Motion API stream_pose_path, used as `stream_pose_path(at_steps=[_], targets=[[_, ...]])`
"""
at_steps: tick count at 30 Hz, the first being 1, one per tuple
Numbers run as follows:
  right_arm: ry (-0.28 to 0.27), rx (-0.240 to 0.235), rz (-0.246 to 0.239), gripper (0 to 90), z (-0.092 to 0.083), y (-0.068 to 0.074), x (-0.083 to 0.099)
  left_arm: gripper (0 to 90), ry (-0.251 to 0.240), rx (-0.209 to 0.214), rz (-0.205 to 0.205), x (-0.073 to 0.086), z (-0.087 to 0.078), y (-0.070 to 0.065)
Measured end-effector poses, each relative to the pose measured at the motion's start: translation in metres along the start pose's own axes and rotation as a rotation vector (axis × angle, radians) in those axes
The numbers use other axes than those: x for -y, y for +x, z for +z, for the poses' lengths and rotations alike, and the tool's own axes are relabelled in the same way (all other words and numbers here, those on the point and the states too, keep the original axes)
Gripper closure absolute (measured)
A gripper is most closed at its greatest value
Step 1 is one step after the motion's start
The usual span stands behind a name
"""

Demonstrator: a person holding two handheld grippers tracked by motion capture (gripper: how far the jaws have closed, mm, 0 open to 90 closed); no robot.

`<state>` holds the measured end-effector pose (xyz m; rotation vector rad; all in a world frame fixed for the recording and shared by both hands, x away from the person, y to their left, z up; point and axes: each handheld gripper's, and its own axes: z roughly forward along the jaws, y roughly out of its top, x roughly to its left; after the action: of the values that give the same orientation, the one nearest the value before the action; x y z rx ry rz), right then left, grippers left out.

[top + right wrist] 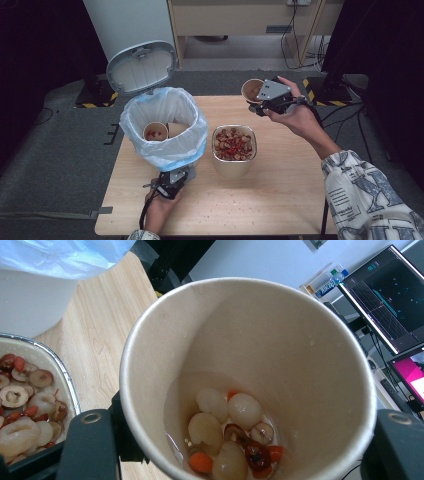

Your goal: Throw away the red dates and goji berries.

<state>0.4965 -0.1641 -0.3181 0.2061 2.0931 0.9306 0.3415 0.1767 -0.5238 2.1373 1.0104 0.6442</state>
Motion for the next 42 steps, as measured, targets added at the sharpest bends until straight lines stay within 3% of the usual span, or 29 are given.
stream_pose_path(at_steps=[9, 12, 14, 18, 28, 35, 42], targets=[[-0.004, 0.017, -0.030, 31.8, -0.007, -0.006, -0.014, 90.0, -0.001, 0.000, -0.002, 0.000, 0.000, 0.000], [0.000, 0.035, -0.072, 31.8, -0.009, -0.003, -0.019, 90.0, -0.001, 0.001, -0.002, 0.000, 0.000, 0.000], [0.016, 0.051, -0.130, 31.8, -0.009, 0.002, -0.022, 90.0, -0.002, 0.001, -0.003, 0.000, 0.000, 0.000], [0.027, 0.051, -0.194, 31.8, -0.009, 0.010, -0.026, 90.0, -0.001, 0.002, -0.003, 0.000, 0.000, 0.000], [0.033, 0.052, -0.206, 31.7, -0.009, 0.012, -0.028, 90.0, 0.001, 0.003, -0.004, 0.000, 0.000, 0.001], [0.021, 0.048, -0.159, 31.6, -0.010, 0.010, -0.027, 90.0, 0.001, 0.002, -0.003, 0.000, 0.000, 0.000], [0.025, 0.042, -0.171, 31.6, -0.010, 0.011, -0.026, 90.0, 0.002, 0.004, -0.005, 0.000, 0.000, 0.001]])
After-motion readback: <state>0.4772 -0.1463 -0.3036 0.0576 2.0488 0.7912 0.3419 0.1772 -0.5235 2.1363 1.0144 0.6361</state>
